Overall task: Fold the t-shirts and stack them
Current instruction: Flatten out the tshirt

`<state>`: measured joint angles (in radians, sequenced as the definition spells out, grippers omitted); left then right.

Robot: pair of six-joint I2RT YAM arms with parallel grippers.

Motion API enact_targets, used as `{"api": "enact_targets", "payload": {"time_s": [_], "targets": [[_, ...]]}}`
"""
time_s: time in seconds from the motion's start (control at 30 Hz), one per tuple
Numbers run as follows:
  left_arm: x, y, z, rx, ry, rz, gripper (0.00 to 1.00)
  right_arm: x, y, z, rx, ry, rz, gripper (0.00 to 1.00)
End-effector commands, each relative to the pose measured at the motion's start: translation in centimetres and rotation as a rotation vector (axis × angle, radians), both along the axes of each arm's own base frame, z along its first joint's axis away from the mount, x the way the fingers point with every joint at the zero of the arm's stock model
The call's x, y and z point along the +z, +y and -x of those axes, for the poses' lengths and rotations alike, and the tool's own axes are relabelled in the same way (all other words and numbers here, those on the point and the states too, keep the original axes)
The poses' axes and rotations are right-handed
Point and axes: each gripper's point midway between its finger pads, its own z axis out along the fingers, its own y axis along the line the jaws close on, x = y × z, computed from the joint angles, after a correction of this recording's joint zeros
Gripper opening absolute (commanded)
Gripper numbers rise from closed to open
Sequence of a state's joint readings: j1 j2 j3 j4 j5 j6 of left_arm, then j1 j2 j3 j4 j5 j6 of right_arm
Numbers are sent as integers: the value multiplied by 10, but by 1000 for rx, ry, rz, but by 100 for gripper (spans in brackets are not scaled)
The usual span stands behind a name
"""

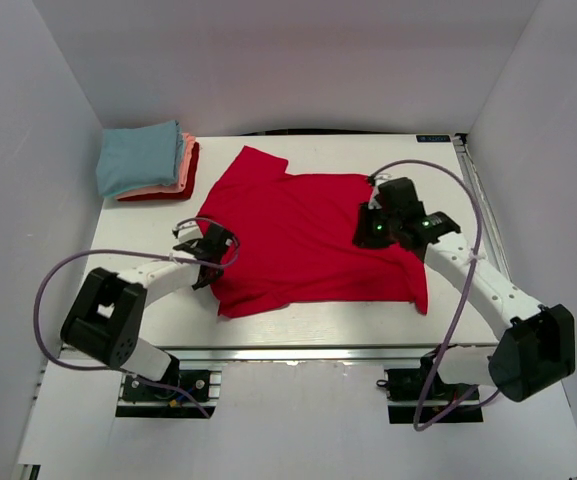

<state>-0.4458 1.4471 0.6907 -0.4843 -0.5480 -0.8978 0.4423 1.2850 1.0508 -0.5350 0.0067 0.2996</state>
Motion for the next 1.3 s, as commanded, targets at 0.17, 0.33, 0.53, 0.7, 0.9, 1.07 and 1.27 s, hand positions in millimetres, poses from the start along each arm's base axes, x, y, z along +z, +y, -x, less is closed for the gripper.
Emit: {"api": "enact_targets", "payload": {"time_s": [0.17,0.33,0.53,0.7,0.9,1.07,1.27], "targets": [[10,20,-39,55,-18,-138,45,-2,128,69,446,57,-187,24],[25,29,-61,64,-65,-95,49,-25,175,87,535,78,-172,25],[51,-2,-85,-70,-70,19,77,-35,211,85,592,62,-172,30],[91,3,-71,-66,-69,25,80,-44,232,87,663,41,-145,30],[90,10,-15,-22,-26,97,74,-55,247,83,712,18,-119,30],[78,-8,27,-41,-112,306,72,-70,252,79,713,14,-92,32],[68,-21,53,-45,-165,462,69,-85,255,69,683,-1,-49,33]]}}
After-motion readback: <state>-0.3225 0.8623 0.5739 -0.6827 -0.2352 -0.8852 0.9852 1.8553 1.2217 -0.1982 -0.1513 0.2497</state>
